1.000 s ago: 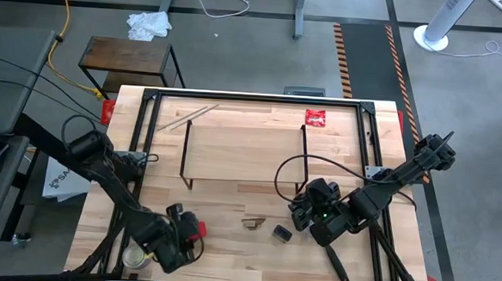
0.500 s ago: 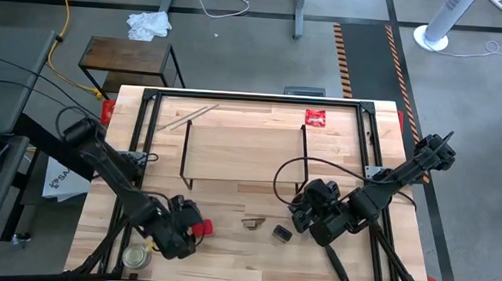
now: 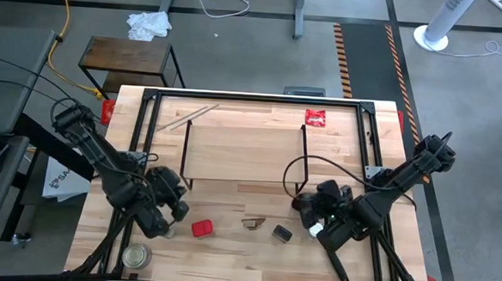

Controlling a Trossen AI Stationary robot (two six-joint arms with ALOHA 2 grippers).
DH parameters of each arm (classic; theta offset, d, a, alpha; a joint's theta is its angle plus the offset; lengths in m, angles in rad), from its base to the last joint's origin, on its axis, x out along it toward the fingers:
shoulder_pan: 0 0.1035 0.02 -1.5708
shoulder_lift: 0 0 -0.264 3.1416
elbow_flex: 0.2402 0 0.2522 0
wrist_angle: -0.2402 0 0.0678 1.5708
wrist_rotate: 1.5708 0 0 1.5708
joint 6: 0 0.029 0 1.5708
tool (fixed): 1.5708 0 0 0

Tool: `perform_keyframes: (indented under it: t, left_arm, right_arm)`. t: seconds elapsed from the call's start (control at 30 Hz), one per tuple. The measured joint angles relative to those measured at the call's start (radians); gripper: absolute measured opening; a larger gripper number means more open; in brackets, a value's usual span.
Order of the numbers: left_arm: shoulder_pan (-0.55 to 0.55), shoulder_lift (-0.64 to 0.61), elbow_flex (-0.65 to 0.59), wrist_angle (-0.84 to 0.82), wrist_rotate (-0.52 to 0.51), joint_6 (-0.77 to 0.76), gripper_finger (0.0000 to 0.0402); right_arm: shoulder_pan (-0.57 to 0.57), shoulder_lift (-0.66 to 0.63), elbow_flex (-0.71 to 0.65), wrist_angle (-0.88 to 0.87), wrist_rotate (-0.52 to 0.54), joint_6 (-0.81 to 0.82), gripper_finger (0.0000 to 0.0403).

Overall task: Shelf spices
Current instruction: Adjust the shelf

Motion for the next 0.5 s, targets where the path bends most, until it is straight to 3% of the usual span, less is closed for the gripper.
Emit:
perform_keyframes:
  t: [0.17,0.5]
  left_arm:
    - [0.054,-0.001,-0.095,0.047,0.03,-0.075,0.0007]
    - [0.138,-0.005,-0.169,0.179,0.027,0.016,0.0001]
  right_arm:
    - [-0.055,0.0,-0.08,0.073,0.006,0.112,0.0004]
    - [-0.16,0.001,-0.171,0.29,0.012,0.01,0.0001]
